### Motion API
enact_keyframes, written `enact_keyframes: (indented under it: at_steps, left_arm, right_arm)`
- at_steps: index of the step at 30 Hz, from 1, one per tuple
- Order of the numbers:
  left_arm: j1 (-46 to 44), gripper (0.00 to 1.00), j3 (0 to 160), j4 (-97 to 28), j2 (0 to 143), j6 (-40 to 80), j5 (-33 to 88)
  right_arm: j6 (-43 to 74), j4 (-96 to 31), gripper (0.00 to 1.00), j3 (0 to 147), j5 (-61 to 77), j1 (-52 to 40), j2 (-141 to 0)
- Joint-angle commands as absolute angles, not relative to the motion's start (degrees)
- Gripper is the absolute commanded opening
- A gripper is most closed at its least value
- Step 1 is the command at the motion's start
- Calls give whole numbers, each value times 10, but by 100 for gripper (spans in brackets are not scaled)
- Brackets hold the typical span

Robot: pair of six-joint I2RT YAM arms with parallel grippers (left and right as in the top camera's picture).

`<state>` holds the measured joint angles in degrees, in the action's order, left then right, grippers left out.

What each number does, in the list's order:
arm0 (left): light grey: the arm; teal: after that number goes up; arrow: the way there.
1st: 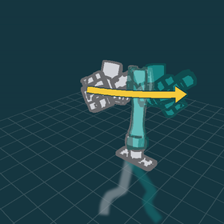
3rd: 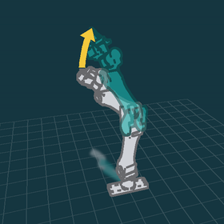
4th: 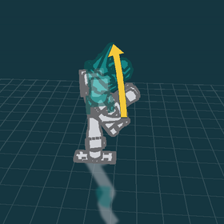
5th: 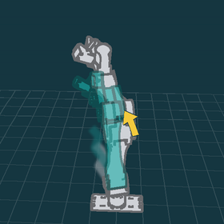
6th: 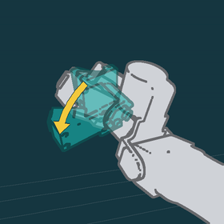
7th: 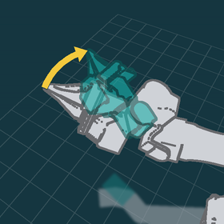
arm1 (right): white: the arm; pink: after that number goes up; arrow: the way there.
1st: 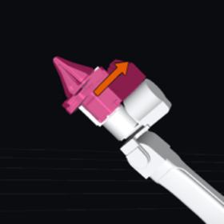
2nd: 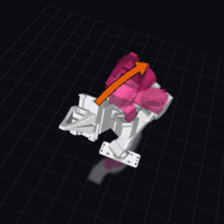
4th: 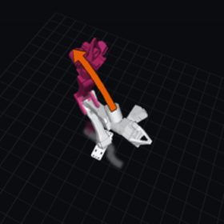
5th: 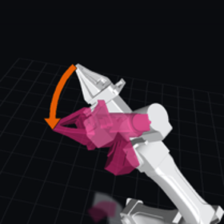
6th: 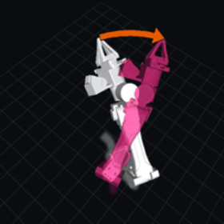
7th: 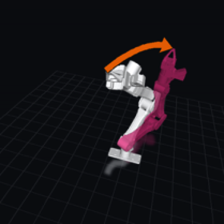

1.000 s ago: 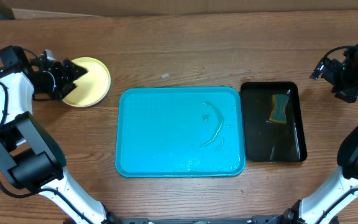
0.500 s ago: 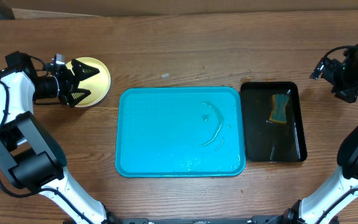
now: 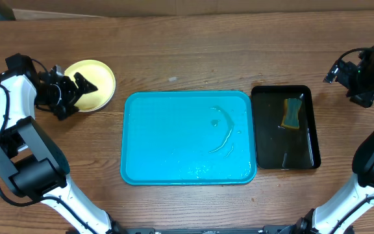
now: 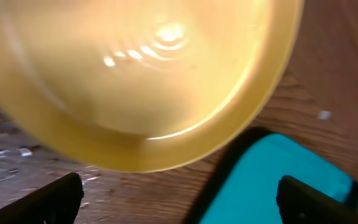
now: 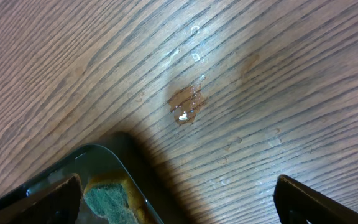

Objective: Clean dirty plates on tray and stack at the side

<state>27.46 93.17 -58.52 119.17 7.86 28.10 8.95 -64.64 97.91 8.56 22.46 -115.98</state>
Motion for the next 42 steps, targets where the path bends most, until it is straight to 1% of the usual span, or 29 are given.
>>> enact_keyframes:
  at_steps: [1,7,37,40,42]
  left_arm:
    - [273,100,938,-584,1191,66,174]
    - [273,100,938,-584,1191,66,145]
    - [273,100,938,-583,1191,66,145]
    - [273,100,938,-582,1191,66,145]
    - [273,100,938,-582,1191,66,145]
  right_arm:
    - [90,-645,100,990,84,226,-1140]
    - [90,-645,100,990,84,226,-1140]
    - [90,-644,100,990,84,226,-1139]
    - [90,-644,100,990,84,222,-1126]
    - [90,-644,100,990,84,210,-1085]
